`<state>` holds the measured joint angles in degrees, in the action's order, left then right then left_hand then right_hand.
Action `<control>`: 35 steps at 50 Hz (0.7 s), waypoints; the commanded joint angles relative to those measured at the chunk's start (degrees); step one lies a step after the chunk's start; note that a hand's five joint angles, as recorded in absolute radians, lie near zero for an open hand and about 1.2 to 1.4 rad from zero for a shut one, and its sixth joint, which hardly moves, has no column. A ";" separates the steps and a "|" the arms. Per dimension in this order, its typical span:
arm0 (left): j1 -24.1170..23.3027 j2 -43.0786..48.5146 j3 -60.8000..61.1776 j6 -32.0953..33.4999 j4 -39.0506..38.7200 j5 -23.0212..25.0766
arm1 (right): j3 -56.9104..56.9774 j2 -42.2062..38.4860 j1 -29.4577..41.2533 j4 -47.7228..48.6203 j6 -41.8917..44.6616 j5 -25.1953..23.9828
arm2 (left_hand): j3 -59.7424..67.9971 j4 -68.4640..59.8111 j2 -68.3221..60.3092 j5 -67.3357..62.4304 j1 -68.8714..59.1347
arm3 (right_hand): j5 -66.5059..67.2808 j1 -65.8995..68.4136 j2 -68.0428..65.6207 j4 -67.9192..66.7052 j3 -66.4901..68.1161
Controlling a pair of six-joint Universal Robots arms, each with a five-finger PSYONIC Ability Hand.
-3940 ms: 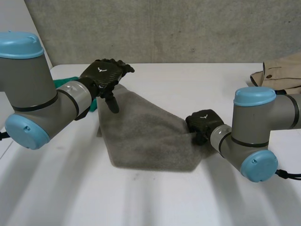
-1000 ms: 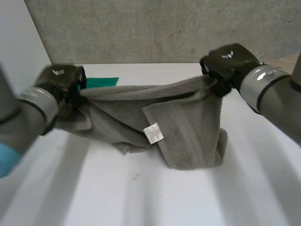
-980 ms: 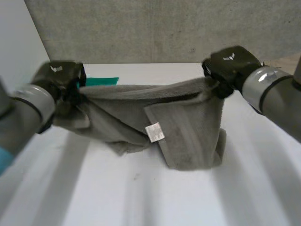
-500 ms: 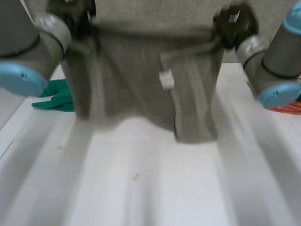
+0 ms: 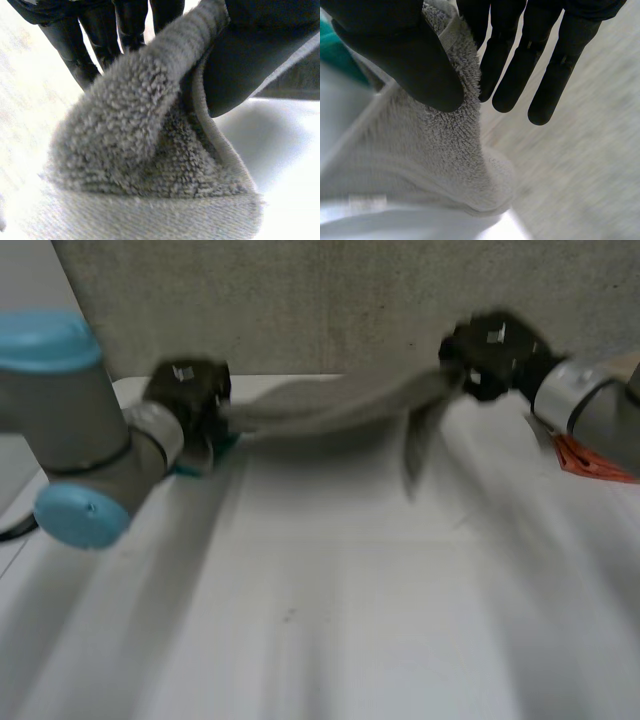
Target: Fold the laundry.
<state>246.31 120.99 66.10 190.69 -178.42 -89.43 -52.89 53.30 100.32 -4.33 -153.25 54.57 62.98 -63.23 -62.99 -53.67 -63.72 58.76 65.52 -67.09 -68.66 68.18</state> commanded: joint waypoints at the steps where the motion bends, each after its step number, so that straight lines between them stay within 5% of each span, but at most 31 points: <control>1: -1.18 2.40 6.84 2.75 0.44 1.36 | -3.27 -6.36 -1.18 -6.30 11.39 -0.95 | 0.56 -0.31 -0.55 0.12 0.18 | 11.24 14.48 -12.91 -11.34 11.82; 7: -3.03 1.88 7.81 3.63 0.71 1.55 | -3.80 -8.03 1.80 -9.82 14.74 3.70 | -11.71 11.96 11.72 12.40 12.45 | 2.52 5.76 -4.18 -2.61 3.10; 13: -2.94 2.23 8.34 5.12 0.79 -1.70 | -6.78 -3.83 3.65 -9.30 4.58 13.96 | -12.07 12.32 12.09 12.76 12.81 | -18.80 -15.56 17.13 18.70 -18.22; 20: -1.89 0.65 9.75 7.41 0.79 -1.18 | -13.97 2.32 4.01 -6.84 -8.96 23.63 | 17.02 -16.77 -17.00 -16.33 -16.28 | -42.92 -39.68 41.25 42.82 -42.34; 26: -2.41 -2.34 10.01 7.67 1.41 -1.09 | -19.09 4.62 2.16 -5.25 -18.03 28.40 | 17.02 -16.77 -17.01 -16.33 -16.28 | -46.14 -42.90 44.47 46.04 -45.56; 35: -1.62 -5.50 9.22 8.29 1.85 -2.15 | -20.24 2.43 -0.56 -5.07 -22.70 29.19 | 17.02 -16.77 -17.01 -16.33 -16.28 | -46.31 -43.07 44.64 46.21 -45.73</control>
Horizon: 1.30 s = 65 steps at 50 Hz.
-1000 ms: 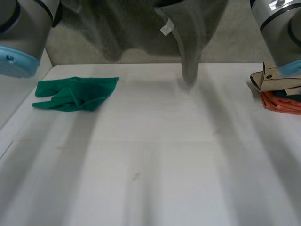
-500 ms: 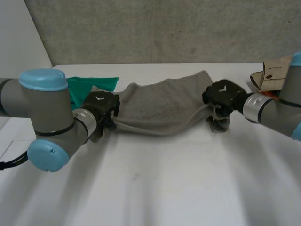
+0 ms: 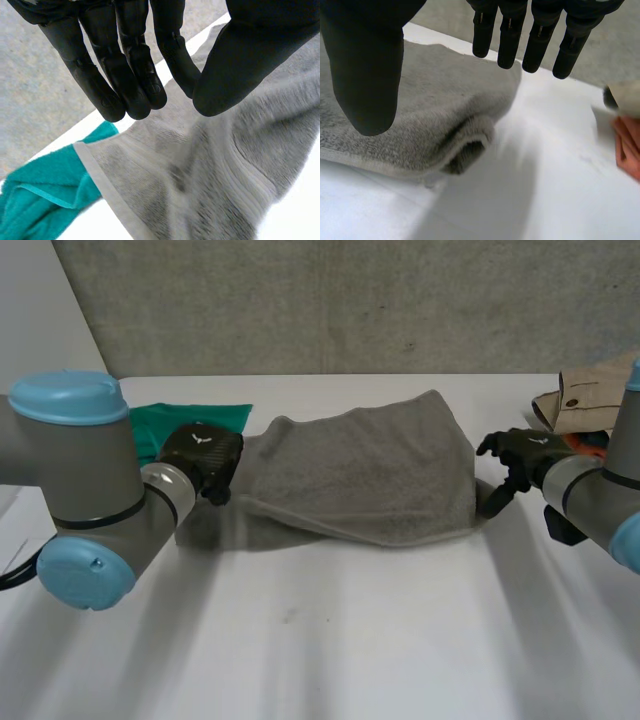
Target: Fold the laundry.
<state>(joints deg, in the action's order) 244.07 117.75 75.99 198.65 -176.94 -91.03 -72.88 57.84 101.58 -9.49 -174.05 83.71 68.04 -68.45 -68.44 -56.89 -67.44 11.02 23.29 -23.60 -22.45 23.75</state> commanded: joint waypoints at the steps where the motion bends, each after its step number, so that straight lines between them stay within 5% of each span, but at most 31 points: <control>1: 0.79 -2.53 -0.76 0.34 0.45 -0.55 | 0.11 -3.07 -2.35 0.18 -1.74 0.23 | 11.96 -11.55 -11.56 -13.11 -12.56 | 1.10 -1.17 1.48 0.33 -1.63; 18: 0.27 -4.90 -2.26 -1.24 6.60 1.73 | 7.49 -12.48 -4.02 1.40 5.65 -1.79 | 11.96 -11.55 -11.56 -13.11 -12.56 | 3.95 1.68 -1.37 -2.52 1.22; 20: 0.01 -4.99 -0.32 -1.51 7.74 2.17 | 8.37 -13.36 -3.93 2.02 5.21 -1.97 | -17.01 17.41 17.40 15.85 16.41 | 4.96 2.69 -2.38 -3.53 2.23; 23: -0.61 -4.99 3.27 -1.68 8.36 1.91 | 10.03 -14.59 -4.11 2.20 3.81 -2.49 | -35.93 36.33 36.32 34.77 35.33 | 6.47 4.20 -3.89 -5.04 3.74; 38: -0.87 -4.91 13.74 -1.16 3.88 0.59 | 17.60 -20.66 -2.44 0.71 -7.89 -4.60 | -48.40 48.81 48.80 47.25 47.80 | 13.53 11.26 -10.95 -12.10 10.80; 41: -1.05 -3.06 13.57 -1.07 3.09 0.59 | 18.74 -21.01 -1.56 -0.17 -8.76 -4.43 | -48.92 49.32 49.31 47.76 48.32 | 35.82 33.55 -33.24 -34.39 33.09; 43: -1.31 -1.22 12.96 -0.63 1.96 0.50 | 18.92 -20.31 -1.39 -0.70 -9.12 -4.17 | -48.92 49.32 49.31 47.76 48.32 | 58.87 56.61 -56.29 -57.44 56.14; 53: -2.28 6.70 8.04 3.85 0.45 -3.10 | 12.51 -9.95 -2.35 0.17 -2.45 -3.99 | -38.85 39.25 39.24 37.69 38.25 | 58.98 56.71 -56.40 -57.55 56.25; 56: -2.37 7.58 7.24 4.64 0.19 -3.89 | 9.52 -6.25 -3.58 0.79 2.47 -5.39 | -23.74 24.14 24.13 22.58 23.14 | 58.98 56.71 -56.40 -57.55 56.25; 59: -2.46 7.40 6.80 4.73 -0.07 -3.54 | 6.89 -3.09 -4.46 0.79 7.22 -6.89 | 8.51 -8.10 -8.11 -9.66 -9.11 | 58.98 56.71 -56.40 -57.55 56.25; 65: -1.84 1.54 7.15 3.77 0.45 -3.89 | 3.19 3.06 -4.29 0.35 18.20 -7.50 | 11.96 -11.55 -11.56 -13.11 -12.56 | 58.98 56.71 -56.40 -57.55 56.25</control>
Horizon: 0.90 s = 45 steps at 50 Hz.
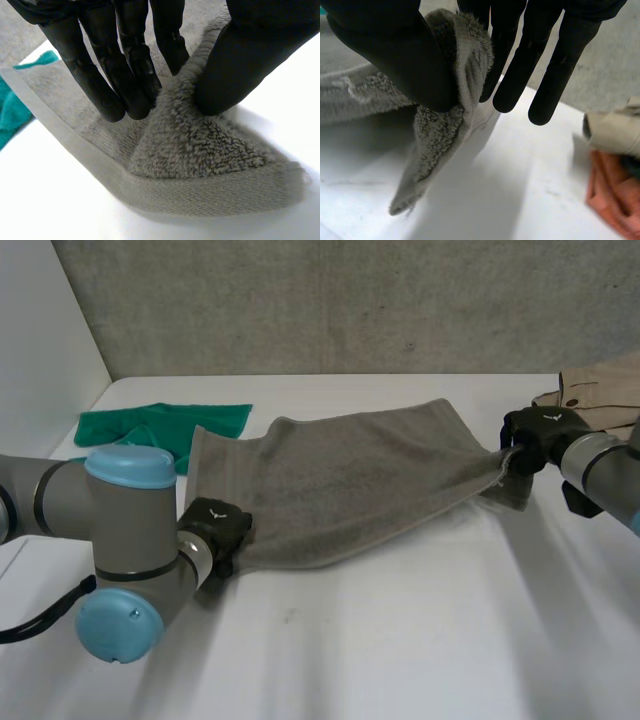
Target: Fold the laundry.
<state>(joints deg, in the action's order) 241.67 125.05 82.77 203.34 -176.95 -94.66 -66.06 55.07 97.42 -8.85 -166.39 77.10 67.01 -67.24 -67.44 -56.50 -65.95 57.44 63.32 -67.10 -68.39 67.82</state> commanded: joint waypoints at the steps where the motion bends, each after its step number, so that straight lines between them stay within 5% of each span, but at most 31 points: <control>1: 0.73 -7.00 0.54 -1.19 0.64 -0.43 | -4.08 8.18 -0.39 -0.46 13.61 -0.81 | 12.99 -12.76 -12.56 -13.50 -14.05 | 12.56 16.68 -12.90 -11.61 12.18; 14: 6.97 -31.70 -5.78 -4.44 11.80 4.30 | 0.22 26.75 -5.93 -11.00 32.70 -1.16 | 12.99 -12.76 -12.56 -13.50 -14.05 | 12.56 16.68 -12.90 -11.61 12.18; 20: 8.99 -24.62 -12.88 -4.27 17.68 7.39 | 4.61 22.11 -5.58 -23.03 40.60 -2.66 | 12.99 -12.76 -12.56 -13.50 -14.05 | 12.56 16.68 -12.90 -11.61 12.18; 25: 8.91 -13.36 -19.13 -4.18 20.06 7.21 | 6.11 15.87 -4.44 -23.41 45.45 -2.40 | 12.99 -12.76 -12.56 -13.50 -14.05 | 12.56 16.68 -12.90 -11.61 12.18; 34: 8.29 5.63 -46.07 -3.65 15.96 6.86 | 21.54 -1.00 -1.63 -2.11 39.24 2.43 | 12.99 -12.76 -12.56 -13.50 -14.05 | 12.56 16.68 -12.90 -11.61 12.18; 39: 9.43 6.00 -57.89 -6.37 6.20 6.25 | 31.86 -2.34 -1.10 15.32 29.30 5.60 | 12.99 -12.76 -12.56 -13.50 -14.05 | 12.56 16.68 -12.90 -11.61 12.18; 45: 8.99 0.82 -57.29 -14.63 -5.06 6.33 | 28.98 2.31 -0.83 28.44 14.89 7.28 | 12.99 -12.76 -12.56 -13.50 -14.05 | 12.56 16.68 -12.90 -11.61 12.18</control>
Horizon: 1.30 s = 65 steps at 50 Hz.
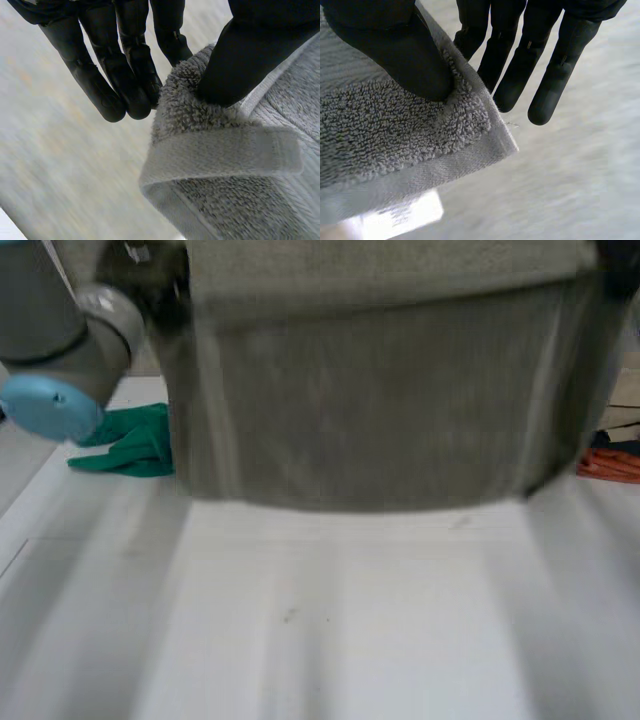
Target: Fold the laundry.
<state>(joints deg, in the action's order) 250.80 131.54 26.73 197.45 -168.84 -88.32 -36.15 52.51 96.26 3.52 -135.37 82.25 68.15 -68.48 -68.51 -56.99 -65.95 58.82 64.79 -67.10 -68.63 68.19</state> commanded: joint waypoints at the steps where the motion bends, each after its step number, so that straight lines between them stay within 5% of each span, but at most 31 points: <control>1: -0.22 -6.21 -0.45 -9.27 -13.44 0.08 | -1.90 5.49 0.42 15.91 -16.68 1.87 | 11.85 -11.52 -11.49 -13.01 -14.05 | 11.18 15.21 -12.90 -11.37 11.81; 12: 1.98 -7.97 20.02 -8.66 -12.92 0.34 | -20.44 9.02 0.86 12.04 -16.25 -3.76 | 11.85 -11.52 -11.49 -13.01 -14.05 | 11.18 15.21 -12.90 -11.37 11.81; 27: 4.52 -2.34 42.53 4.08 -11.17 0.43 | -36.45 -1.79 -1.86 2.64 -8.69 -7.45 | 11.85 -11.52 -11.49 -13.01 -14.05 | 11.18 15.21 -12.90 -11.37 11.81; 35: 4.18 -10.24 52.01 11.20 -0.02 0.17 | -40.05 4.17 -4.76 -15.97 0.62 -7.36 | 11.85 -11.52 -11.49 -13.01 -14.05 | 11.18 15.21 -12.90 -11.37 11.81; 40: 3.91 -17.00 58.95 14.54 13.76 -0.62 | -44.87 13.56 -7.13 -32.83 12.72 -6.31 | 11.85 -11.52 -11.49 -13.01 -14.05 | 11.18 15.21 -12.90 -11.37 11.81; 46: 4.44 -21.59 64.41 18.59 21.00 1.22 | -48.66 19.56 -10.82 -42.62 25.93 -5.43 | 11.85 -11.52 -11.49 -13.01 -14.05 | 11.18 15.21 -12.90 -11.37 11.81; 50: 4.00 -21.60 63.72 19.91 22.94 2.98 | -48.32 20.09 -12.59 -42.37 29.02 -5.25 | 11.85 -11.52 -11.49 -13.01 -14.05 | 11.18 15.21 -12.90 -11.37 11.81; 65: 1.28 -8.25 36.49 13.94 15.91 -1.06 | -31.71 5.16 -2.57 -22.34 9.96 -3.24 | 11.85 -11.52 -11.49 -13.01 -14.05 | 11.18 15.21 -12.90 -11.37 11.81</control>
<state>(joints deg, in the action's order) 253.23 115.90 75.11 214.32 -150.19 -88.48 -75.56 64.37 90.35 -28.62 -117.66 78.35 68.16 -68.48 -68.52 -56.99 -65.95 58.98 64.97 -67.10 -68.66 68.19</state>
